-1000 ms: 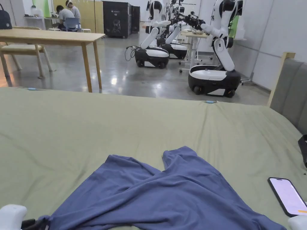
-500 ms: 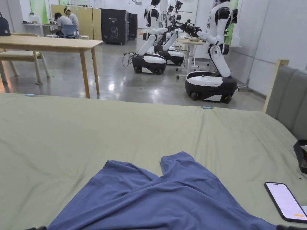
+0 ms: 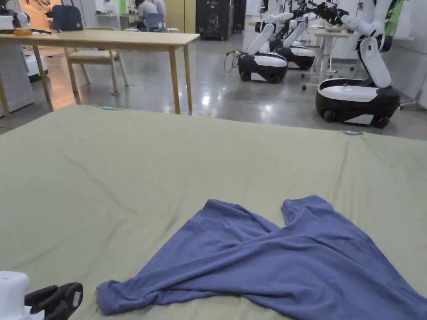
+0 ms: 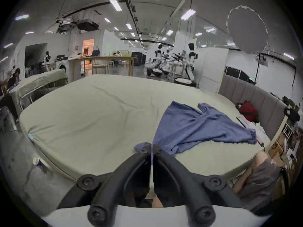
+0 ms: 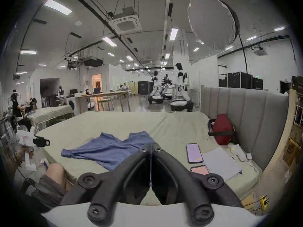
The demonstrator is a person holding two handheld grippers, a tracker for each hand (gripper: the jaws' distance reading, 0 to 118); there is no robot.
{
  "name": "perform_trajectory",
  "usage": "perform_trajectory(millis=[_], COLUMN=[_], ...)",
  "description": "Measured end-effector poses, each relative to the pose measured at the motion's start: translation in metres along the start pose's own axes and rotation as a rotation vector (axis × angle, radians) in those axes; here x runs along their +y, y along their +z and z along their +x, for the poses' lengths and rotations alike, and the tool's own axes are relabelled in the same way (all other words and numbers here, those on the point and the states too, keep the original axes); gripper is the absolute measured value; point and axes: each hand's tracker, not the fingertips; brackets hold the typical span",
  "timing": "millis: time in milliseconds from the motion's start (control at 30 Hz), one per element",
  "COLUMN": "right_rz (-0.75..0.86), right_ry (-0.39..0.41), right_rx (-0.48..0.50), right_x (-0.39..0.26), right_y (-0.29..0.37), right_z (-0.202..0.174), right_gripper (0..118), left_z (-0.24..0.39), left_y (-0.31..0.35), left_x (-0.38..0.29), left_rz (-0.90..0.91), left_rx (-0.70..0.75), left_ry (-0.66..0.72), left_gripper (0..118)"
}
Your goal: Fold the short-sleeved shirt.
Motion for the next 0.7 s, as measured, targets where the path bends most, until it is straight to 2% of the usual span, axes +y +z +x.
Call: perform_trajectory(millis=[33,67,100,133,167,233,300,400,433,467,500,533,567,633,700], right_rz=[0.003,0.003,0.001,-0.001,-0.004,-0.017,-0.027,-0.046,-0.056,-0.062,-0.070,-0.077,-0.084,-0.107,-0.151], right_ry=[0.003,0.005,0.007,0.010,0.012,0.015,0.021,0.009,0.005,0.004,0.007,0.010,0.014,0.018,0.022], right_rx=[0.002,0.004,0.008,0.010,0.011,0.012,0.008,-0.001,0.000,-0.004,-0.011,-0.014,-0.016,-0.007,0.006], right_x=[0.001,0.002,0.003,0.003,0.003,0.002,0.000,-0.003,-0.004,-0.006,-0.007,-0.007,-0.008,-0.009,-0.009], right_y=[-0.002,-0.003,-0.004,-0.006,-0.007,-0.007,-0.006,-0.008,-0.009,-0.011,-0.013,-0.015,-0.017,-0.025,-0.036], right_z=[-0.002,-0.003,-0.005,-0.007,-0.008,-0.010,-0.011,-0.012,-0.012,-0.013,-0.014,-0.014,-0.015,-0.017,-0.018], right_gripper=[2,2,2,2,2,2,2,2,2,2,2,2,2,2,2], left_z=[-0.003,0.009,0.009,0.008,0.006,0.005,0.003,0.004,0.005,0.003,0.004,0.006,0.007,0.010,0.012], left_y=[-0.014,-0.021,-0.035,-0.051,-0.062,-0.083,-0.100,-0.109,-0.110,-0.112,-0.112,-0.111,-0.110,-0.107,-0.109], left_x=[0.001,0.002,0.003,0.002,-0.001,-0.001,-0.005,-0.009,-0.013,-0.012,-0.014,-0.017,-0.020,-0.021,-0.022], left_rz=[-0.015,-0.026,-0.049,-0.096,-0.151,-0.140,-0.176,-0.192,-0.211,-0.217,-0.222,-0.218,-0.210,-0.179,-0.191], left_rx=[0.000,-0.009,0.000,-0.020,-0.019,-0.010,0.031,0.024,0.001,-0.009,-0.011,-0.006,-0.008,-0.033,-0.027], left_ry=[-0.002,-0.004,-0.016,-0.013,-0.014,-0.057,-0.118,-0.121,-0.095,-0.092,-0.087,-0.089,-0.086,-0.073,-0.087], left_gripper=[5,21,55,103,115,110,110,107,103,94,77,36,13,7,7])
